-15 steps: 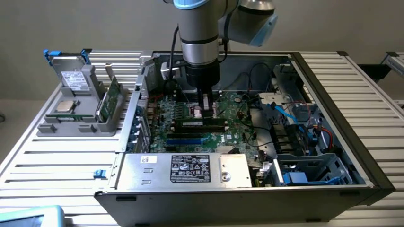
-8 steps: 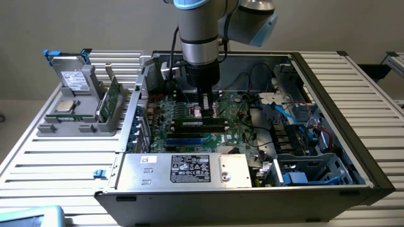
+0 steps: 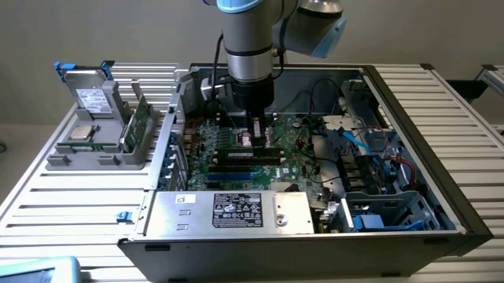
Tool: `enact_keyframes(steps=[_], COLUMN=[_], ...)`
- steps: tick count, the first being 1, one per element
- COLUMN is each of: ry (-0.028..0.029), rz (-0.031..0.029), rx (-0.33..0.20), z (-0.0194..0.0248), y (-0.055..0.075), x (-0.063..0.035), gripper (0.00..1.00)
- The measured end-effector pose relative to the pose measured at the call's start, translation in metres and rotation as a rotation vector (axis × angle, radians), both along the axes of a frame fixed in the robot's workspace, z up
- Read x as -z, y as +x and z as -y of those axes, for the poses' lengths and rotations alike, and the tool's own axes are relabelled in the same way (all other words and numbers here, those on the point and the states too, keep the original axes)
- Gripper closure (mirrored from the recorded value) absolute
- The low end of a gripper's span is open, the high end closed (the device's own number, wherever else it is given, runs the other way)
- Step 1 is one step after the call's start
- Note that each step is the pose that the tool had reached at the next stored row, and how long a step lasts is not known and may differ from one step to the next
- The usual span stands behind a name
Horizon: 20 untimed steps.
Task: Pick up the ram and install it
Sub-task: 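Insert the ram into the slot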
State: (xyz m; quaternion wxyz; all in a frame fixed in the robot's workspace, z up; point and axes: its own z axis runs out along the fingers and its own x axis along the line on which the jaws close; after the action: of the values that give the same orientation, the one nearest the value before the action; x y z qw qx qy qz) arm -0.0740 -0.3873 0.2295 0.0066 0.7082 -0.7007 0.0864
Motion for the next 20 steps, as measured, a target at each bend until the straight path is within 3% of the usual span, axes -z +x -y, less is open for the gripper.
enact_keyframes(steps=[20], ry=[0.0001], rz=[0.0040], rx=[0.000], z=[0.0013], y=[-0.0014], x=[0.0026], gripper=[0.86])
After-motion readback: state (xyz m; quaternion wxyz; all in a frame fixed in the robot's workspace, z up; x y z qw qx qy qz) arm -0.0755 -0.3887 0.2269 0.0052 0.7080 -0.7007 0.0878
